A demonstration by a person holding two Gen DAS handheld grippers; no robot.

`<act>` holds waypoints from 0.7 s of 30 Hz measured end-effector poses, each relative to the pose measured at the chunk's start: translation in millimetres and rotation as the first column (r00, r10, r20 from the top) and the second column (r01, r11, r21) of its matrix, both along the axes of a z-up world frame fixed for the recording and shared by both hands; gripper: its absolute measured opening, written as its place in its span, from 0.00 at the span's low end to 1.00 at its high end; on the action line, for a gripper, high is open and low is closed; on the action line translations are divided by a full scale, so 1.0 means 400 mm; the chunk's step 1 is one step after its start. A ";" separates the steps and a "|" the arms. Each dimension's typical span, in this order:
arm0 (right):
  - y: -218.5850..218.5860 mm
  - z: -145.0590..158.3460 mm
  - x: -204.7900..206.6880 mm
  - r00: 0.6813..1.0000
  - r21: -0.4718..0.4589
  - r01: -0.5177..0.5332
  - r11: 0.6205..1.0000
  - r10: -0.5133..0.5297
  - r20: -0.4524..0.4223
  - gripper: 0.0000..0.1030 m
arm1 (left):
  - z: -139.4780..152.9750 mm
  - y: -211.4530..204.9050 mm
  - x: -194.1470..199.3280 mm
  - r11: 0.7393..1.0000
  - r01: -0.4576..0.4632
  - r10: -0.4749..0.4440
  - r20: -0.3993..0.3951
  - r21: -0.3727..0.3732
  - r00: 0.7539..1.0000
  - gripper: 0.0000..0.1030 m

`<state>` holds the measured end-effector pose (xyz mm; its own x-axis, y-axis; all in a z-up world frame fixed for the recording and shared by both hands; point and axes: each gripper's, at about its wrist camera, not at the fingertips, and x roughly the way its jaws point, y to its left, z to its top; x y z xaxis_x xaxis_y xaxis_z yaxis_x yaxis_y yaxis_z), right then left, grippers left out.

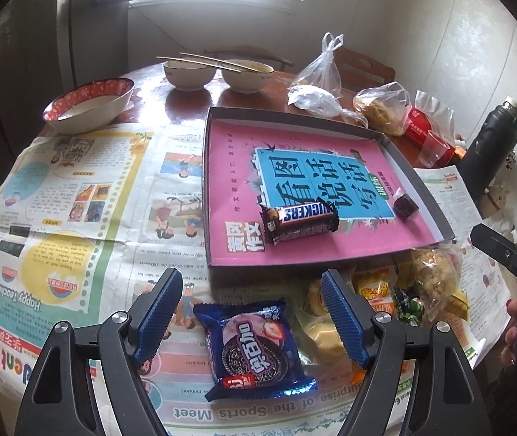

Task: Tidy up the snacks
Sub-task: 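Withdraw both open tools from the tray back toward the snack pile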

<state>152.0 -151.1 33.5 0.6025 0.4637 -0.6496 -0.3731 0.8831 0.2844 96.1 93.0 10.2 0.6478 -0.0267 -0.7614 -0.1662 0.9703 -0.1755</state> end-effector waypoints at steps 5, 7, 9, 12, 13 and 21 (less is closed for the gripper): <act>0.019 -0.010 -0.003 1.000 -0.002 -0.021 1.000 0.021 -0.003 0.85 | -0.012 0.000 -0.009 1.000 0.024 -0.024 -0.004 -0.003 1.000 0.78; 0.026 -0.014 -0.003 1.000 -0.004 -0.031 1.000 0.031 -0.005 0.85 | -0.012 -0.003 -0.011 0.999 0.032 -0.032 0.002 0.003 0.999 0.78; 0.026 -0.015 -0.005 0.999 -0.002 -0.035 0.999 0.035 -0.002 0.85 | -0.012 -0.007 -0.010 0.999 0.034 -0.034 0.000 0.007 0.999 0.78; 0.023 -0.014 -0.011 0.999 -0.006 -0.034 0.999 0.034 0.006 0.85 | -0.015 -0.016 -0.012 0.999 0.035 -0.035 -0.005 0.013 0.999 0.78; 0.022 -0.014 -0.012 0.999 -0.006 -0.032 0.999 0.032 0.006 0.85 | -0.016 -0.018 -0.014 0.999 0.037 -0.037 -0.004 0.013 0.999 0.78; 0.026 -0.005 -0.024 0.999 -0.008 -0.034 0.999 0.034 0.012 0.85 | -0.011 -0.014 -0.024 1.000 0.025 -0.025 -0.001 0.016 1.000 0.78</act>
<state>142.6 -140.7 31.6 0.5947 0.4786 -0.6460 -0.4061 0.8723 0.2724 86.5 87.3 5.9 0.6466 -0.0308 -0.7622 -0.1420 0.9768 -0.1600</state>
